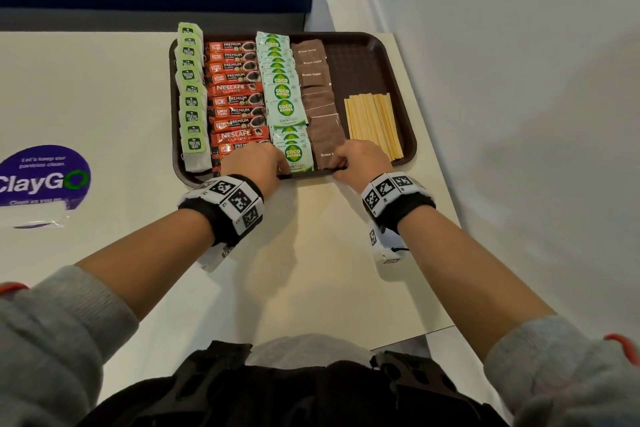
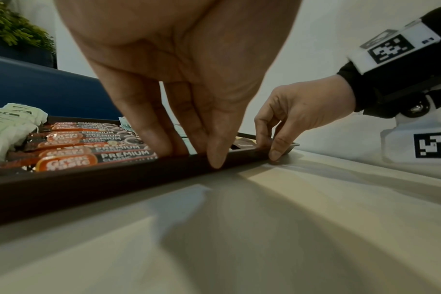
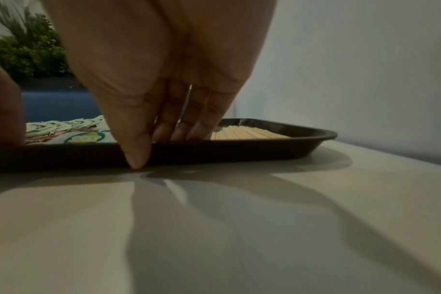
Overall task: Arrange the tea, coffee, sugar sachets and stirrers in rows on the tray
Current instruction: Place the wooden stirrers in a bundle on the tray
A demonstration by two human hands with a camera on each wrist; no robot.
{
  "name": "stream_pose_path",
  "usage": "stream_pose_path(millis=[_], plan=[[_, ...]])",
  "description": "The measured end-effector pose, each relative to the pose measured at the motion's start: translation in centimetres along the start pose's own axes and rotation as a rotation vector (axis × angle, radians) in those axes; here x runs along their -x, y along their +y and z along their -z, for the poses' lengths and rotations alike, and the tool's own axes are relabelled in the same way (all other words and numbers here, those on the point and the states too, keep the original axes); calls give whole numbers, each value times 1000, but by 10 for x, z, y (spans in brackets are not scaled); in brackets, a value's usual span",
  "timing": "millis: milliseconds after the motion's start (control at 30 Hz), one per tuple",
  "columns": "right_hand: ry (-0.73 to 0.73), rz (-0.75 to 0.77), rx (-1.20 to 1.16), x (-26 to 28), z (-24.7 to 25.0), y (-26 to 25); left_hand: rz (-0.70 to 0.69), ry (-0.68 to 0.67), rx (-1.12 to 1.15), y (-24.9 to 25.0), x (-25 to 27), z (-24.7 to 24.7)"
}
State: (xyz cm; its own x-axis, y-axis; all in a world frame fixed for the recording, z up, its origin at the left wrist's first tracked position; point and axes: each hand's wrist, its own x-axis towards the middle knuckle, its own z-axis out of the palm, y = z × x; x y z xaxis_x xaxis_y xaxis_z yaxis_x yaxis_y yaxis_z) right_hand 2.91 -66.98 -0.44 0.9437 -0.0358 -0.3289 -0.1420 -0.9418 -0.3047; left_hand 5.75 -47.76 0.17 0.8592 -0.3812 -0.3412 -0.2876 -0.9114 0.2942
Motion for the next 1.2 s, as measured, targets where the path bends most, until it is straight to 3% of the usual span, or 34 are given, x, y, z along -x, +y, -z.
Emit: stream_pose_path(millis=[500, 1200], plan=[[78, -34, -38, 4, 1, 31, 2, 21, -29, 27, -8, -8], [53, -28, -12, 2, 5, 32, 11, 22, -53, 32, -11, -7]])
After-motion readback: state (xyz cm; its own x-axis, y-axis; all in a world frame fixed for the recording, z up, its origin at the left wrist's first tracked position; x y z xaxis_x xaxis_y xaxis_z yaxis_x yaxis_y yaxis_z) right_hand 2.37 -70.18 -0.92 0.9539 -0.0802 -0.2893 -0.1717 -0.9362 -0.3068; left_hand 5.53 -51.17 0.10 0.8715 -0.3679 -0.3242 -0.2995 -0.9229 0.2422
